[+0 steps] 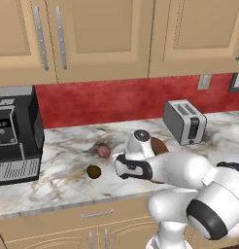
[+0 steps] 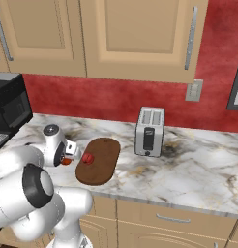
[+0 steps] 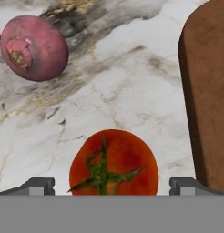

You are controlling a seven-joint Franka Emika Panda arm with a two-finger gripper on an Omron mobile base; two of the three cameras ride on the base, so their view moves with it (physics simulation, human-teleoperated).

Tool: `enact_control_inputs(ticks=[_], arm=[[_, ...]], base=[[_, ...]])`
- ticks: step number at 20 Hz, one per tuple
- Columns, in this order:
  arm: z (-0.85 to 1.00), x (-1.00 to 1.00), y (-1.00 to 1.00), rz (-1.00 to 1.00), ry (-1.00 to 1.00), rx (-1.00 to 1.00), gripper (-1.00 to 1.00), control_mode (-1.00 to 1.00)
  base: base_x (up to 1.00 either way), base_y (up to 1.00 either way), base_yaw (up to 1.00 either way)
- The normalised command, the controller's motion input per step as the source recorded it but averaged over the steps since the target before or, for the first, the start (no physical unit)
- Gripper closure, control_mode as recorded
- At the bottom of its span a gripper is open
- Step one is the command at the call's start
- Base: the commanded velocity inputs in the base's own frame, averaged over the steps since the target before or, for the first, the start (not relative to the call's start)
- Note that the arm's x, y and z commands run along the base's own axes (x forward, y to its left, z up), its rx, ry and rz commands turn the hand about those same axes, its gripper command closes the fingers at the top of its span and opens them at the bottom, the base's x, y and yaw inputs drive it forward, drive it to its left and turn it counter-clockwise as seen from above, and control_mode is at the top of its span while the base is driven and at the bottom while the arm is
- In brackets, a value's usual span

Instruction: Place the avocado, onion, tomato, and bell pepper on the cutting board.

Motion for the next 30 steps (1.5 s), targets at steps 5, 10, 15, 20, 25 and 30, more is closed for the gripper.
enact_control_inputs(ticks=[5, 10, 15, 20, 25, 30], arm=[[-0.16, 0.04, 0.00, 0.00, 0.00, 0.00, -1.00, -1.00], [-0.15, 0.01, 0.00, 0.00, 0.00, 0.00, -1.00, -1.00], [-0.12, 0.00, 0.00, 0.00, 0.00, 0.00, 1.00, -1.00], [-0.08, 0.00, 0.00, 0.00, 0.00, 0.00, 1.00, -1.00], [0.11, -0.06, 0.00, 0.00, -0.04, 0.00, 1.00, -1.00], [0.59, -0.24, -0.05, 0.00, -0.06, 0.00, 1.00, -1.00]], base=[[0.00, 0.00, 0.00], [0.00, 0.00, 0.00], [0.00, 0.00, 0.00], [0.00, 0.00, 0.00], [0.00, 0.00, 0.00], [0.00, 0.00, 0.00]])
